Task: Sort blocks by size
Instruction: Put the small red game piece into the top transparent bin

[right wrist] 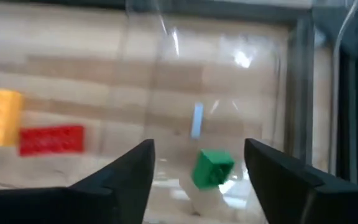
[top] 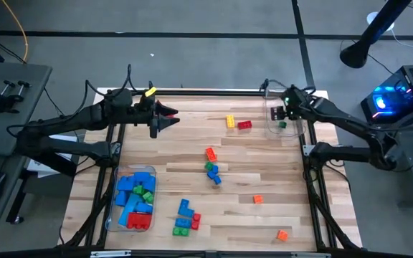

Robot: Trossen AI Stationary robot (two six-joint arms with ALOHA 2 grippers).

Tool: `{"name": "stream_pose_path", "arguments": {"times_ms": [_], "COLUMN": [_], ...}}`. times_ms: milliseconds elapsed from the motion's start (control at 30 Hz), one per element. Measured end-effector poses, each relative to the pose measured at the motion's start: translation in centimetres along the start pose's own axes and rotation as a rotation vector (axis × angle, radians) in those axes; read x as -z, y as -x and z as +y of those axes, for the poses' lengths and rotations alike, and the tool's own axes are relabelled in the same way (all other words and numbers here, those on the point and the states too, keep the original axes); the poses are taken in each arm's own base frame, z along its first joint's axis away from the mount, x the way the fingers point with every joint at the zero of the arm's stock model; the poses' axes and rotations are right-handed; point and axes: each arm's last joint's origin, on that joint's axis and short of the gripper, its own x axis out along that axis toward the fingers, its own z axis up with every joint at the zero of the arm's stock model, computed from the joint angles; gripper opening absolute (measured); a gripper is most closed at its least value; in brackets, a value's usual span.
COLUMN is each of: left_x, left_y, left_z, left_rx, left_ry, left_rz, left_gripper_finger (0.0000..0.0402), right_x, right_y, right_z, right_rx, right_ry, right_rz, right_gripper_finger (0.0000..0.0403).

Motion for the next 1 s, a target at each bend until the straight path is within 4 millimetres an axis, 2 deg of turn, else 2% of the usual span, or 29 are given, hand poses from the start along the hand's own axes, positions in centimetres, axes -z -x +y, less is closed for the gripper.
{"name": "stream_pose_path", "arguments": {"times_ms": [100, 167, 267, 333, 500, 567, 667, 833, 1000], "left_x": [0.0, 0.0, 0.0, 0.0, 0.0, 0.0, 0.1, 0.1, 0.1], "left_y": [0.0, 0.0, 0.0, -0.1, -0.1, -0.1, -0.1, -0.1, -0.1], "left_z": [0.0, 0.0, 0.0, 0.0, 0.0, 0.0, 0.0, 0.0, 0.1], "left_rx": [0.000, 0.000, 0.000, -0.001, -0.001, -0.001, -0.001, -0.003, -0.028], "left_ry": [0.000, 0.000, -0.001, 0.000, 0.033, 0.046, 0.054, 0.054, 0.054], "left_rz": [-0.001, 0.000, -0.001, 0.002, 0.003, 0.004, 0.007, 0.010, -0.001], "left_gripper_finger": [0.0216, 0.0216, 0.0216, 0.0216, 0.0216, 0.0216, 0.0216, 0.0216, 0.0216], "right_x": [-1.5, -2.9, -4.2, -4.4, -4.5, -3.9, -2.8, -1.2, -0.5], "right_y": [1.4, 2.6, 4.2, 4.0, 0.2, -2.0, -5.3, -10.1, -12.8], "right_z": [0.4, 1.4, 3.9, 5.7, 10.5, 12.4, 14.1, 15.2, 16.0], "right_rx": [-0.078, -0.249, -0.510, -0.521, -0.426, -0.422, -0.375, -0.299, -0.291], "right_ry": [0.026, 0.065, 0.307, 0.497, 0.973, 1.154, 1.364, 1.518, 1.588], "right_rz": [-0.031, -0.077, -0.132, -0.115, -0.013, 0.064, 0.196, 0.333, 0.340], "right_gripper_finger": [0.0269, 0.0278, 0.0280, 0.0276, 0.0265, 0.0264, 0.0264, 0.0264, 0.0263]}}
